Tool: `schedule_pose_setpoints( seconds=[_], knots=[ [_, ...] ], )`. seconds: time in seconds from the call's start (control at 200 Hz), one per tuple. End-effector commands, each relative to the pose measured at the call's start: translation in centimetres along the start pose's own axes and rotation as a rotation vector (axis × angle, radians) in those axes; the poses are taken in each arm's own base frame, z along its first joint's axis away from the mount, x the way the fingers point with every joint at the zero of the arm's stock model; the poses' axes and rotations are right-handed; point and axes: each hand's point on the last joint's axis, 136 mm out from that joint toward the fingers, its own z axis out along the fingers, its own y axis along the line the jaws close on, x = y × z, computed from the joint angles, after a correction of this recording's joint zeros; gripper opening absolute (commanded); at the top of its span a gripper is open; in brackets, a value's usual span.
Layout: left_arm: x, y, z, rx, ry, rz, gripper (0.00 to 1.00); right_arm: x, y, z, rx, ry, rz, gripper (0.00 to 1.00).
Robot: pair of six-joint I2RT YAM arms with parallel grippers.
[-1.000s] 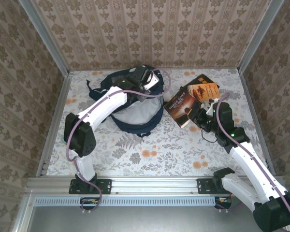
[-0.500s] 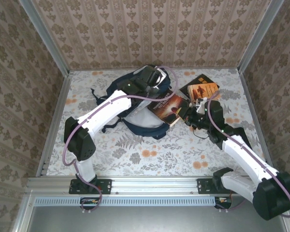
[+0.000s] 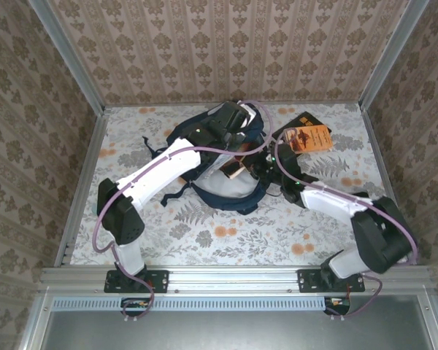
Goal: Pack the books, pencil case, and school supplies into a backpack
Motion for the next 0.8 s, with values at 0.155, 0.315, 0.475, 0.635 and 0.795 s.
schedule_pose_setpoints(
  seconds=[0.155,0.315,0.475,0.635,0.795],
  knots=[
    [-5.8,4.2,-7.4,-0.027,-0.223,-0.179,0.07,-3.4,3.6,6.7,-0.145,-0.152,0.091,0.15],
    [-5.5,4.5,-7.3,-0.01,-0.213,-0.202,0.06,-2.9,2.2,9.6,-0.085,-0.186,0.097,0.16],
    [-5.1,4.8,-6.8,0.006,-0.199,-0.231,0.06,-2.3,0.8,12.4,-0.053,-0.157,0.14,0.2],
    [-4.3,5.3,-6.2,0.008,-0.18,-0.254,0.07,-1.9,0.4,11.9,-0.04,-0.127,0.142,0.43],
    [-3.3,6.1,-5.2,-0.003,-0.153,-0.275,0.07,-1.4,0.4,9.0,-0.035,-0.071,0.142,0.54]
  ],
)
